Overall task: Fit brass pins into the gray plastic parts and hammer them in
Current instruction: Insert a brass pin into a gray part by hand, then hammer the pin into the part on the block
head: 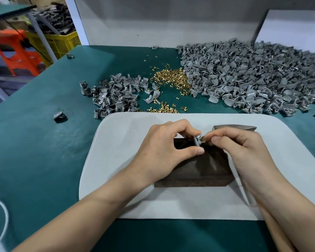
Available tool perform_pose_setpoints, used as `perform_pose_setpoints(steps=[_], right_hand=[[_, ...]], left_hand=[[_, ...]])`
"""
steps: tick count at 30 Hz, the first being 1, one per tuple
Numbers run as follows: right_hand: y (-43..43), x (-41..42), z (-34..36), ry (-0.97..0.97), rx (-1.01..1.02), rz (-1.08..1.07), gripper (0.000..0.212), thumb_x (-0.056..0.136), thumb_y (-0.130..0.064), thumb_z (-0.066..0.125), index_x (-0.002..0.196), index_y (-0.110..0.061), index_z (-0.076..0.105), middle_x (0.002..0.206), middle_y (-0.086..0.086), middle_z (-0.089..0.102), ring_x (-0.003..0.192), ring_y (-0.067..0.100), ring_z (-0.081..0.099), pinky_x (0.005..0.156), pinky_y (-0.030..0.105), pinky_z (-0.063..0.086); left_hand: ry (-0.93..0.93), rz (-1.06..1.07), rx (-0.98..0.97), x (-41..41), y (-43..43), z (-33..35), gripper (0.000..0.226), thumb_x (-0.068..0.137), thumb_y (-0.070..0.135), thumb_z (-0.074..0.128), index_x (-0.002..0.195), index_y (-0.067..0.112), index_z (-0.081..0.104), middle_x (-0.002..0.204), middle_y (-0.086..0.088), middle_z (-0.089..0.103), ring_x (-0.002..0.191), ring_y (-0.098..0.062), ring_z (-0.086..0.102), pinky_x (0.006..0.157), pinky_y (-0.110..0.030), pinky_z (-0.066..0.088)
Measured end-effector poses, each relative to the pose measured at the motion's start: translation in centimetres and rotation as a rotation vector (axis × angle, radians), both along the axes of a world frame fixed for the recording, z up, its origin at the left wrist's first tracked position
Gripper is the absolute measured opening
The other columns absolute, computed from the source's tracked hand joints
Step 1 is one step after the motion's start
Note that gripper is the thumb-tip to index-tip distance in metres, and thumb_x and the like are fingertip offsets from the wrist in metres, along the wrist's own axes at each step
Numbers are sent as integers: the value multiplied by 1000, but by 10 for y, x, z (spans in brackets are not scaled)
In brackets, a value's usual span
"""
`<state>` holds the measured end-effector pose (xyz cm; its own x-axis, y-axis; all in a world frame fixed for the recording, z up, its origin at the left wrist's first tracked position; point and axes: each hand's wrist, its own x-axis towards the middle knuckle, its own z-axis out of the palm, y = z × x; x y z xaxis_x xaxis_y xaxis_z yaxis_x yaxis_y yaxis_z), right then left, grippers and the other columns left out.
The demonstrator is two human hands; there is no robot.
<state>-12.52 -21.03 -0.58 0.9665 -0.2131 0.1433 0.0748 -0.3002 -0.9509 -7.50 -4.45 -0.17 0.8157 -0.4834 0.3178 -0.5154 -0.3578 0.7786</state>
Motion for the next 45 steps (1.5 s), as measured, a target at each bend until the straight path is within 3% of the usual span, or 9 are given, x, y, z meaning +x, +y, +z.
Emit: perform_pose_setpoints(steps=[12,15,18,22,28,30,33,36,45], right_hand=[[-13,1,5,-81,-93,-139,25,84,-5,62,70,-24,71,75,-10,72,73,-1,65,64,6,44],[-30,4,5,-116,-445,-375,13,80,-16,64,73,-26,66,71,-11,66,70,5,61,62,14,43],[-52,8,-1,203,-737,-402,23,79,-40,67,73,-22,55,70,-4,59,69,20,55,60,30,36],[-61,12,-5,479,-814,-375,50,63,-67,66,63,-18,56,61,0,58,64,21,54,50,28,31],[-41,23,-5,489,-842,-420,42,73,-45,68,53,-10,58,55,2,56,55,18,49,45,22,26],[-42,19,-3,503,-778,-405,40,74,-42,65,55,-7,60,54,6,59,54,20,53,46,24,33],[-47,7,9,499,-194,-285,25,77,-27,66,69,-4,63,54,9,65,44,22,59,41,31,50],[-48,-1,19,430,197,-187,16,83,-14,60,73,-1,59,60,10,60,34,13,45,32,16,36],[-11,-28,64,406,377,-12,7,81,-17,55,79,-13,51,45,-6,40,31,5,33,33,14,29]], left_hand=[[50,-44,41,2,2,-2,33,70,26,82,87,24,54,87,11,64,90,-6,59,87,-34,44],[106,-71,56,2,3,1,28,74,24,79,84,25,54,91,11,67,96,-12,59,89,-41,44],[118,-90,71,2,4,2,23,75,24,78,78,29,56,91,13,67,95,-10,57,90,-34,43],[130,-115,74,3,6,3,19,76,22,76,84,30,61,87,17,65,92,-1,55,85,-21,41],[56,-101,58,8,7,0,17,76,12,69,83,25,61,91,11,67,95,-5,59,92,-27,42],[48,-105,46,8,6,-1,17,77,10,69,77,25,61,90,8,67,94,-10,60,92,-32,44],[46,-114,18,10,6,-3,16,77,9,68,76,24,62,89,5,68,91,-12,60,90,-34,46],[49,-126,-5,12,7,-7,21,77,9,68,74,27,59,87,7,67,89,-10,60,89,-31,46],[18,-136,14,14,6,-9,12,77,13,71,75,23,64,87,6,66,91,-12,59,89,-31,46]])
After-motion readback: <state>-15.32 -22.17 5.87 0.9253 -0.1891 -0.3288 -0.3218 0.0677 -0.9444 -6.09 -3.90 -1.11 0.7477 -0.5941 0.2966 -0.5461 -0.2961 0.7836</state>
